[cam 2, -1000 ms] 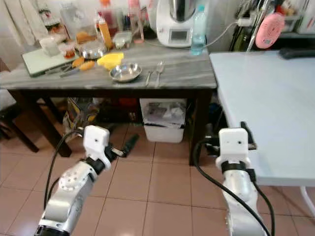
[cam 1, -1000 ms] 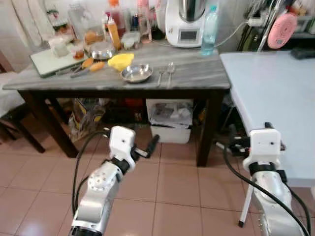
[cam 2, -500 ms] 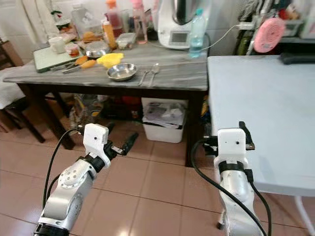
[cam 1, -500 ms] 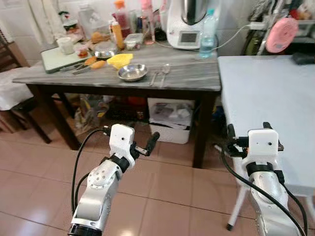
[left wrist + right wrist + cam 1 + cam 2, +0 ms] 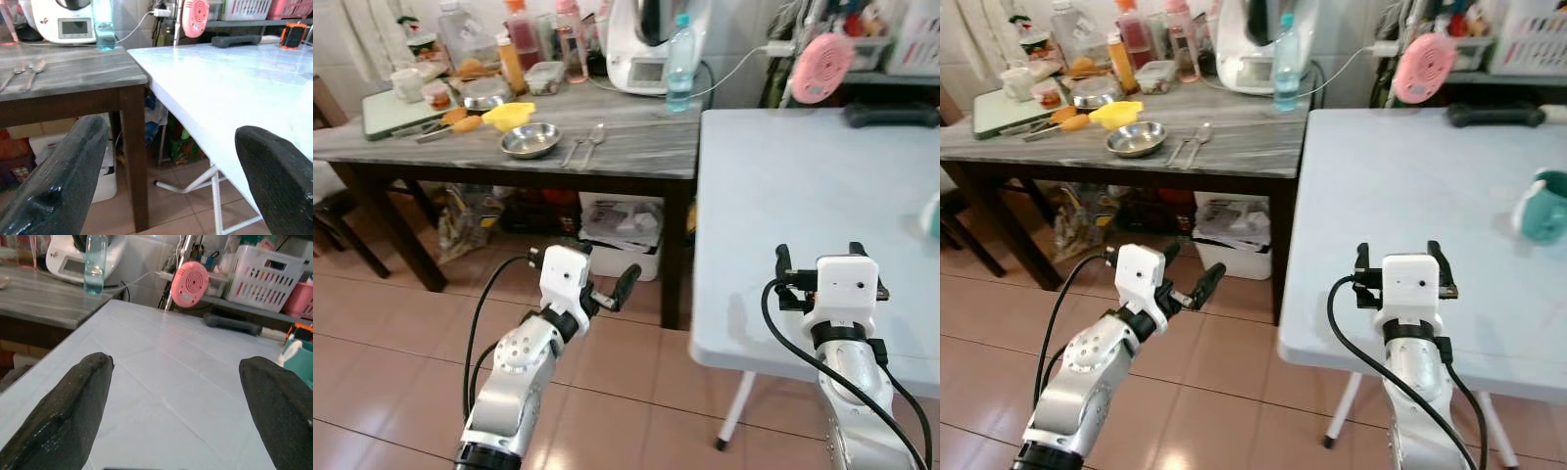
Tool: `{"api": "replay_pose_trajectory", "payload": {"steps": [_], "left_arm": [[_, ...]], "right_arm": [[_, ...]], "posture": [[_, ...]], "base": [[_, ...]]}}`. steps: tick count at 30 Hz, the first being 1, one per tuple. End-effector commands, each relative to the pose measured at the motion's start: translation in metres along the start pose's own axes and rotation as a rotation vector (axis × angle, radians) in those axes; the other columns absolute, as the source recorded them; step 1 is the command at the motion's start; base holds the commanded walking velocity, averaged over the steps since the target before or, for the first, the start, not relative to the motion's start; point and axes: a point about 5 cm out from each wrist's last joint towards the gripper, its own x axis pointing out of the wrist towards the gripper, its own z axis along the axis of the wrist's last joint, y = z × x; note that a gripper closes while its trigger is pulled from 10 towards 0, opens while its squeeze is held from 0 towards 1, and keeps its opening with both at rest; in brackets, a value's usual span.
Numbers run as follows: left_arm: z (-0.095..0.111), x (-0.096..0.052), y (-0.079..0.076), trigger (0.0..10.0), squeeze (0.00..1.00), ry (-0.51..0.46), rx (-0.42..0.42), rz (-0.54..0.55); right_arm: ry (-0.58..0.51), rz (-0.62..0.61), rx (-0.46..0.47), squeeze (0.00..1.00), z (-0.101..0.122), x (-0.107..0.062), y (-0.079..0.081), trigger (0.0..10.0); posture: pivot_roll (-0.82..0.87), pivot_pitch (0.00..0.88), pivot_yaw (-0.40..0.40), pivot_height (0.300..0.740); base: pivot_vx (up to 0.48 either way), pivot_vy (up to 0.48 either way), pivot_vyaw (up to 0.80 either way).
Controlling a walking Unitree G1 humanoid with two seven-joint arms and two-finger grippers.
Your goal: Setting the table
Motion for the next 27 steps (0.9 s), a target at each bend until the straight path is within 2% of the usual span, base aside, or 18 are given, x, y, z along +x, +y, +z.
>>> {"api": "replay_pose_trajectory", "payload": {"steps": [1, 12, 27], "left_arm": [[0.002, -0.0026, 0.0072, 10.0, 0.0, -0.001, 0.01, 0.014], [0.0031, -0.0011, 0.0062, 10.0, 0.0, -0.004, 0.011, 0.007], [0.0022, -0.0003, 0.0066, 10.0, 0.0, 0.003, 0.025, 0.003]], "right_arm": [[-0.022, 0.012, 0.007, 0.0, 0.0056, 0.0011, 0.0047, 10.0], [-0.028, 0.012, 0.013, 0.0, 0.0069, 0.0025, 0.0059, 10.0], [-0.023, 0.018, 0.019, 0.0, 0.0058, 0.005, 0.0074, 10.0]], "posture": [[-0.1, 0.0, 0.089, 0.74], [-0.1, 0.0, 0.092, 0.74], [-0.09, 0.0, 0.09, 0.74]], "base": [[0.0, -0.472, 0.0], [0.0, -0.475, 0.0], [0.0, -0.441, -0.6]]}}
